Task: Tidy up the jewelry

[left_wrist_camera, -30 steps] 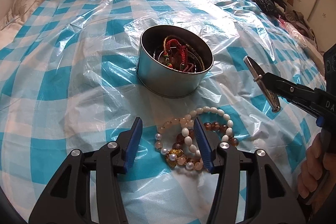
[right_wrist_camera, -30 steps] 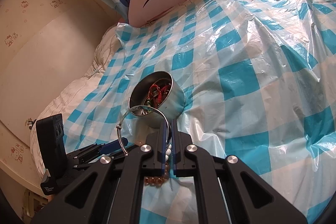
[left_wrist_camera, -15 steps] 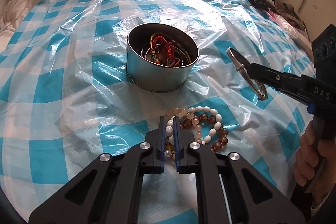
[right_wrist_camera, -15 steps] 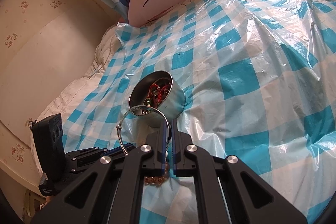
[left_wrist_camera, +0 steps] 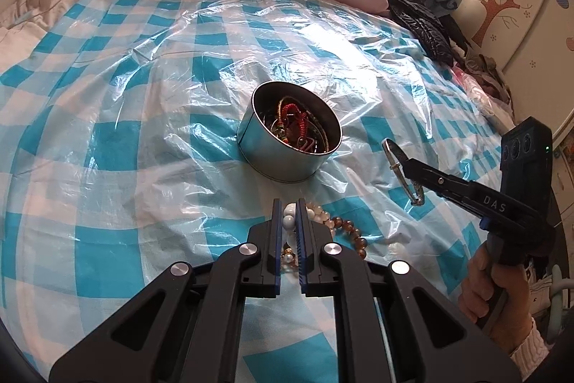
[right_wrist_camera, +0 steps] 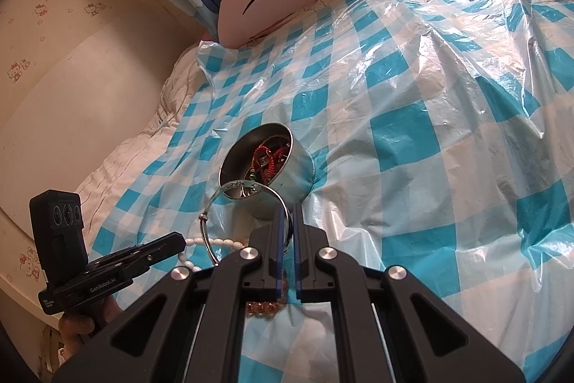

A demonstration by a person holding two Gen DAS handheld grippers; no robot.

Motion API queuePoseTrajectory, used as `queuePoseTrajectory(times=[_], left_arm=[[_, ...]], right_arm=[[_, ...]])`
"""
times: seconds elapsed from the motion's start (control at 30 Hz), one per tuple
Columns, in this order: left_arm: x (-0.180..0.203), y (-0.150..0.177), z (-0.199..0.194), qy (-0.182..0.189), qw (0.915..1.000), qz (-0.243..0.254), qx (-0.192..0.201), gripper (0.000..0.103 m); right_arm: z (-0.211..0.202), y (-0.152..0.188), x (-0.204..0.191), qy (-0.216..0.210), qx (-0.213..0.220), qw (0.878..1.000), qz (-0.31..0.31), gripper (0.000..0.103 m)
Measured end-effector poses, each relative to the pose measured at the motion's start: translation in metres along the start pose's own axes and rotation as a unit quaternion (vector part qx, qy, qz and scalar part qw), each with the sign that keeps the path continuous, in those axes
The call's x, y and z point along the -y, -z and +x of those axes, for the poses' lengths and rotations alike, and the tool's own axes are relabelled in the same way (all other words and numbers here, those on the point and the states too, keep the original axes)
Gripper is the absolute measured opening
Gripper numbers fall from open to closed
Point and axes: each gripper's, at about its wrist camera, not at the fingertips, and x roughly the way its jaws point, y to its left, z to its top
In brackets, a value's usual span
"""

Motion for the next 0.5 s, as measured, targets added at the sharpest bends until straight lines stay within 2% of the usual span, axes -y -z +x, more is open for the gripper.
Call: queuePoseTrajectory(times=[0.13, 0.3, 0.5], left_arm=[[0.010, -0.009, -0.015, 0.011, 0.9998, 0.005, 0.019, 0.007], [0.028, -0.023, -0.030, 0.016, 0.9988, 0.021, 0.041, 0.007], [0.037, -0.044, -0.029, 0.024, 0.9980, 0.023, 0.054, 0.007]], right_arm=[[-0.001, 0.000, -0.001, -0.001, 0.003, 1.000, -0.002, 0.005], [-0.011, -0.002, -0.006, 0.005, 0.029, 0.999, -0.014, 0.005], [-0.012, -0.007, -0.023, 0.018, 0.046, 0.998, -0.039, 0.005]])
